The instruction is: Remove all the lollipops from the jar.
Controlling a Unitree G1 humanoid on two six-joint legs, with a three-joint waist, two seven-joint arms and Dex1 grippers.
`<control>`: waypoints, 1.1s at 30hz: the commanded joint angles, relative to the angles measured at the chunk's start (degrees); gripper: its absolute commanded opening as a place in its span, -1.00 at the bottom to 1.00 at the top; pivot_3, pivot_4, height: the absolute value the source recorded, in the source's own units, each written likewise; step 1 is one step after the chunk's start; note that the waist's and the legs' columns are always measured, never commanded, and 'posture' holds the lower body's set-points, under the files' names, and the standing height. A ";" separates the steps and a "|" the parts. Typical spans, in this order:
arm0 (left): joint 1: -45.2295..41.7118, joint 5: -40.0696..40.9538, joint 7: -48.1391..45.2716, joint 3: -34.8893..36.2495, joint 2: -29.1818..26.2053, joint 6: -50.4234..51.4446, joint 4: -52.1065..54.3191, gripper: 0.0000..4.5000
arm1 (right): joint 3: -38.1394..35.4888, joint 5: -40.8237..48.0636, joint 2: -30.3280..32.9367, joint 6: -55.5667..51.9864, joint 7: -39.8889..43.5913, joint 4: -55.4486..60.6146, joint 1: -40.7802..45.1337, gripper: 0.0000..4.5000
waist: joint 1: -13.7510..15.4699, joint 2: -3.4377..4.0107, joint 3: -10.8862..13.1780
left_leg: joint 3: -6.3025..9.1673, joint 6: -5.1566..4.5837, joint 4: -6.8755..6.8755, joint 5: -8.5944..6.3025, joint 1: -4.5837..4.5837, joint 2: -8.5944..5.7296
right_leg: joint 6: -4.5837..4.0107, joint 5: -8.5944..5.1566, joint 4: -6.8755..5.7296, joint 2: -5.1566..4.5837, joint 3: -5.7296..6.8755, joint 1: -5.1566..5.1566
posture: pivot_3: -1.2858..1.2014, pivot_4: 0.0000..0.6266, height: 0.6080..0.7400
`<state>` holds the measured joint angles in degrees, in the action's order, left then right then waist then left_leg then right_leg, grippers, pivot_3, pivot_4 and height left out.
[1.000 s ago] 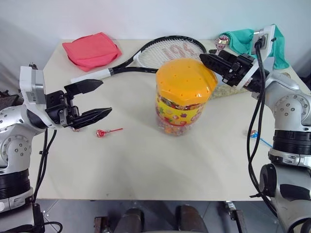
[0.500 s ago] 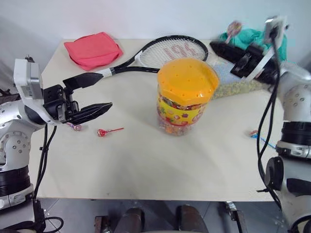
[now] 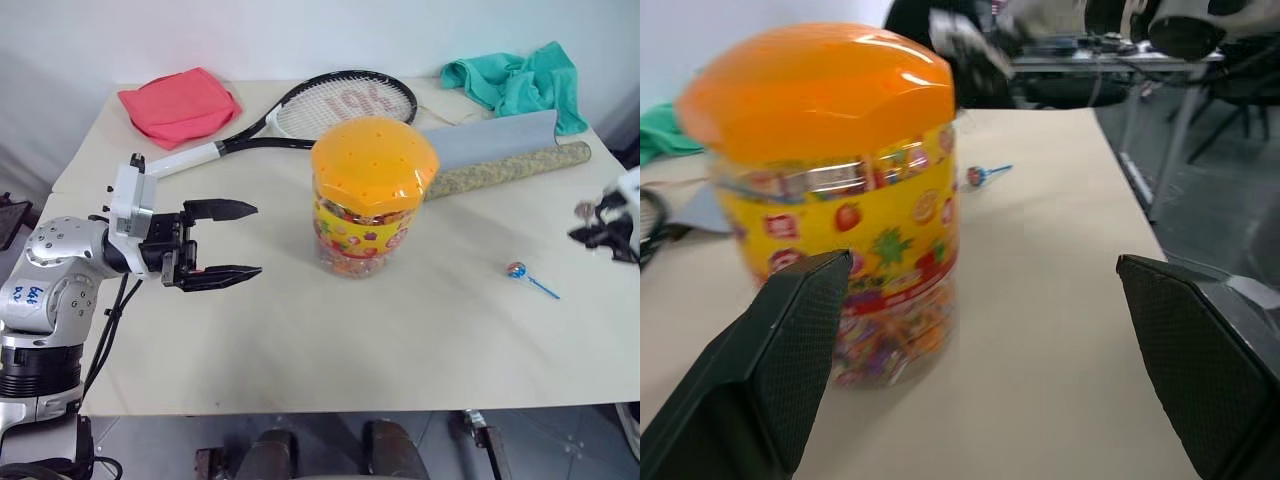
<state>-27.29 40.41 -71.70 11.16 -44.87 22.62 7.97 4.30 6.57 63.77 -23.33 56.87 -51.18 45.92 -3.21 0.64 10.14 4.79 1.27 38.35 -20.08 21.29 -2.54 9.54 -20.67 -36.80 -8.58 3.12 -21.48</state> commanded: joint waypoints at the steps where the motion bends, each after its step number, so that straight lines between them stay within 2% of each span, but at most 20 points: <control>1: 0.62 0.76 0.45 1.13 -0.48 0.10 2.39 1.00 | 0.07 -2.63 0.81 3.91 2.81 -1.85 -1.45 -0.99 | -0.25 0.00 0.00 | -0.16 0.00 -0.02 0.00 -0.08 0.10 | 0.00 0.00 0.00 0.05 0.01 0.00 | 0.03 -0.52 1.00; 6: 0.77 -0.30 0.61 2.03 -1.86 -0.33 1.45 1.00 | -0.65 -4.37 -0.99 3.72 3.15 -3.99 -3.38 -0.99 | -0.03 -0.03 -0.01 | -0.38 0.00 -0.02 0.00 -0.16 0.19 | -0.01 0.00 0.01 0.06 0.00 -0.02 | 0.03 -0.52 1.00; 10: 1.34 -1.03 1.63 3.05 -2.67 -0.62 0.39 1.00 | -3.94 -2.83 -0.51 4.15 3.84 -3.67 -4.47 -0.52 | 0.10 -0.06 -0.02 | -0.37 0.00 0.06 0.00 -0.15 0.20 | -0.01 0.00 0.01 0.06 0.00 -0.01 | 0.03 -0.52 1.00; 16: 4.66 -3.17 4.35 4.56 -2.30 -1.74 0.21 1.00 | -10.96 1.04 2.44 4.99 6.98 0.94 -7.91 0.35 | 0.34 -0.05 -0.02 | -0.37 0.00 0.07 -0.01 -0.12 0.18 | -0.01 0.00 0.03 0.04 -0.02 -0.02 | 0.03 -0.52 1.00; 20: 10.36 -6.58 4.99 6.79 -3.98 -4.93 -0.58 1.00 | -20.83 9.00 5.83 12.16 17.92 8.87 -16.51 0.96 | 0.64 -0.04 -0.02 | -0.37 0.00 -0.04 -0.01 -0.12 0.20 | -0.01 0.00 0.09 0.04 -0.02 -0.04 | 0.03 -0.52 1.00; 23: 13.31 -7.82 5.04 9.31 -5.16 -6.94 -2.57 1.00 | -32.39 19.33 3.04 16.50 23.34 13.86 -17.72 0.98 | 0.84 -0.05 -0.01 | -0.37 0.00 -0.04 -0.01 -0.14 0.21 | -0.01 0.00 0.18 0.05 0.00 -0.01 | 0.03 -0.52 1.00; 25: 15.94 -10.10 5.94 10.34 -5.27 -9.26 -3.53 1.00 | -35.40 24.13 0.54 16.24 27.51 20.47 -20.70 0.98 | 0.83 -0.05 -0.01 | -0.41 0.00 0.03 -0.01 -0.14 0.23 | 0.00 0.00 0.24 0.06 0.00 0.04 | 0.03 -0.52 1.00; 28: 19.59 -12.23 8.13 11.28 -3.60 -12.66 -3.25 1.00 | -36.57 28.36 -4.40 15.00 28.89 32.48 -27.81 0.98 | 1.25 -0.23 -0.10 | -0.40 0.03 -0.06 -0.02 -0.27 0.34 | 0.00 0.01 0.25 0.13 0.03 0.11 | 0.03 -0.52 1.00; 31: 26.84 -12.96 11.85 12.24 -0.16 -13.43 2.81 1.00 | -31.70 29.14 -14.45 20.61 27.00 50.69 -38.35 0.98 | 1.64 -0.31 -0.13 | -0.39 0.01 -0.05 -0.04 -0.20 0.32 | 0.01 0.02 0.26 0.06 0.02 0.07 | 0.03 -0.52 1.00; 33: 29.73 -13.45 13.54 12.81 1.11 -14.04 5.04 1.00 | -29.75 28.61 -18.48 22.45 25.11 56.21 -41.63 0.98 | 1.74 -0.32 -0.13 | -0.35 0.02 -0.07 -0.05 -0.17 0.33 | 0.01 0.02 0.26 0.05 0.03 0.04 | 0.03 -0.52 1.00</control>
